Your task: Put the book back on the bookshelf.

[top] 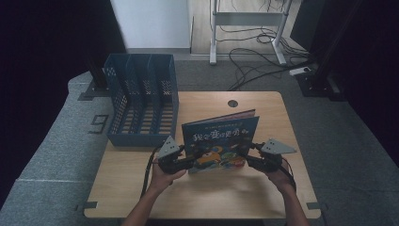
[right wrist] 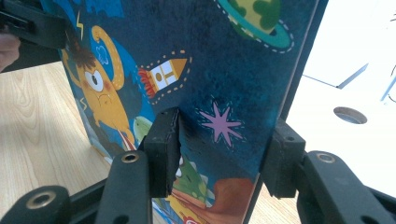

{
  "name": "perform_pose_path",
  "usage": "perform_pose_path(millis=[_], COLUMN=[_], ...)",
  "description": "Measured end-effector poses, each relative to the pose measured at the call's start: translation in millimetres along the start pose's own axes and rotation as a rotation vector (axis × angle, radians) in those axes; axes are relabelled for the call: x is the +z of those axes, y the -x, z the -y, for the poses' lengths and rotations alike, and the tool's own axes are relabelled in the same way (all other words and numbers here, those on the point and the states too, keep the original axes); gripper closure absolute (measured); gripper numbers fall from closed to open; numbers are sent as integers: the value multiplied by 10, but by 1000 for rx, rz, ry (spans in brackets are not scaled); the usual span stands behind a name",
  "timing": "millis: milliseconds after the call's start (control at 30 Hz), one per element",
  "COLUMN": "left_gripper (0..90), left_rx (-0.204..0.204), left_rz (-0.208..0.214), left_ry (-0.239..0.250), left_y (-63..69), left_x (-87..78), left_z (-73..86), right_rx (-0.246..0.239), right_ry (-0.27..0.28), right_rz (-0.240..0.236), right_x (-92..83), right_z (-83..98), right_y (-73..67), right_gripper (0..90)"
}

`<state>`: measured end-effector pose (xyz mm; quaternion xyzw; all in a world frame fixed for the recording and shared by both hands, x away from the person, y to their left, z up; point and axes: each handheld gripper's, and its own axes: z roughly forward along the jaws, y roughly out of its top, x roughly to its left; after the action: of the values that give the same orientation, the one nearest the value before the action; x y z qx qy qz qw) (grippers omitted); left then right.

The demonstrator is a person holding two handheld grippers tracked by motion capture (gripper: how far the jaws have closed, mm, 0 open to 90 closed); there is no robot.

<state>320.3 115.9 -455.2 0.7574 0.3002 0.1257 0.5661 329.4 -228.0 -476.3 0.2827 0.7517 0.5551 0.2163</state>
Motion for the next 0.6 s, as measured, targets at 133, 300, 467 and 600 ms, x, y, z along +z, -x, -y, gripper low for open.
perform_pose_path(millis=[133,300,467,600], left_gripper=[528,536,527,530], left_rx=[19,24,18,20], left_rz=[-9,12,24,45], left_ry=[-15,-11,-5,0], left_y=[26,1,-13,-29], left_x=[73,90,114,132], left_z=[-15,-19,-18,-20], right_rx=[4,11,13,15], right_ry=[1,0,1,2], right_rz=[-4,-5,-6,-9], right_x=[5,1,7,9], right_z=[1,2,1,2], right_y=[8,18,23,28], right_gripper=[524,522,521,519])
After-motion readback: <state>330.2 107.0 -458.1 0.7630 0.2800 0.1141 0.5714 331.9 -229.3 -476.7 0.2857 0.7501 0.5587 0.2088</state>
